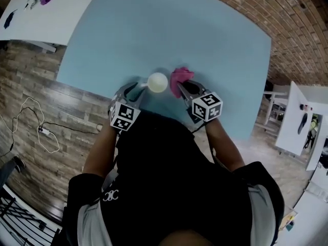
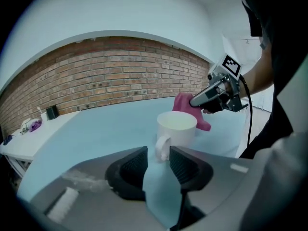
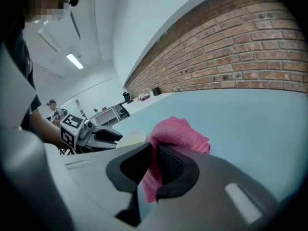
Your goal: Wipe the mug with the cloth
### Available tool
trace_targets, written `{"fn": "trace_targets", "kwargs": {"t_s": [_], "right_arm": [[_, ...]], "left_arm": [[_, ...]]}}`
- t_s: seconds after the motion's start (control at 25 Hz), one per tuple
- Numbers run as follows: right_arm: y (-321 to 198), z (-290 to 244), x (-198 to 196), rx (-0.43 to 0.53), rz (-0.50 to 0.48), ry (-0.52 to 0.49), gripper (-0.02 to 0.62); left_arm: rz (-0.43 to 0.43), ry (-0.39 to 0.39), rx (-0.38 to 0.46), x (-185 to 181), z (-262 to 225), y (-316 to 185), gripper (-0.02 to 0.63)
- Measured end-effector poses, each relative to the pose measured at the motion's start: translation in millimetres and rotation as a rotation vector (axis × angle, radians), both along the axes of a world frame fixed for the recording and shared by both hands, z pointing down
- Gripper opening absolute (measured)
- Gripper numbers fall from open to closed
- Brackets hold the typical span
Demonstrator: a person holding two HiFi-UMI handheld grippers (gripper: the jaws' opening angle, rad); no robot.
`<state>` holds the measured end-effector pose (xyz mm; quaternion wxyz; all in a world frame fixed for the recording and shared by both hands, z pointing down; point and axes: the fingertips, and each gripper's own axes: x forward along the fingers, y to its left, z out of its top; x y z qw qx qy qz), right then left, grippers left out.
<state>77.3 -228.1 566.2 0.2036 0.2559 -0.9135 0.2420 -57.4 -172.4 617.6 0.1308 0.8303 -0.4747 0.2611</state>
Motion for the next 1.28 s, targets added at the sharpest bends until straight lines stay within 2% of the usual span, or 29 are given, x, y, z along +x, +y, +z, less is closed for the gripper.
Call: {"fn": "trace_targets", "kwargs": {"t_s": [0.2, 0.28, 0.32, 0.48, 0.56, 0.68, 0.88, 0.96, 1.08, 1.28], "right_arm": [[-3.5, 7.5, -9.2, -0.069, 0.014, -0.024, 0.040], [-8.7, 2.3, -10.0, -0.089, 0.039, -0.062, 0.040], [-12.8, -2.5, -10.4, -0.092, 0.047, -0.084, 0.040], [-30.0, -23.0, -22.8, -0.095, -0.004, -0.160, 0.040], [-39.4, -24.3, -35.1, -0.138, -0.078, -0.176, 0.040], [-54.2, -8.8, -53.7, -0.230, -0.201, -0.131, 0.040], [-49.3, 24.2, -81.3, -0.555, -0.438, -0.089, 0.040], [-44.5, 29.7, -88.3, -0.640, -0.520, -0.051, 0.040], [-38.2, 30.3, -99.1, -0.699, -0.657, 0.011, 0.040], [-26.7, 24.5, -122.4, -0.691, -0.875, 0.099, 0.040]], "left_arm": [[0.024, -0.001, 0.015, 8.3, 1.4, -12.0, 0.156], [0.037, -0.018, 0.025, 12.7, 0.7, -15.0, 0.120], [0.042, -0.031, 0.032, 14.1, 0.1, -16.7, 0.081], [0.064, -0.093, 0.056, 13.6, -0.6, -17.5, 0.072], [0.079, -0.141, 0.071, 12.8, 0.0, -17.0, 0.066], [0.095, -0.190, 0.084, 13.7, -0.4, -17.5, 0.061], [0.087, -0.227, 0.086, 13.2, -0.6, -21.2, 0.060], [0.079, -0.239, 0.086, 13.7, -1.2, -22.6, 0.058], [0.068, -0.252, 0.082, 14.0, -1.9, -23.6, 0.058], [0.057, -0.275, 0.070, 14.6, -2.4, -26.9, 0.058]]}}
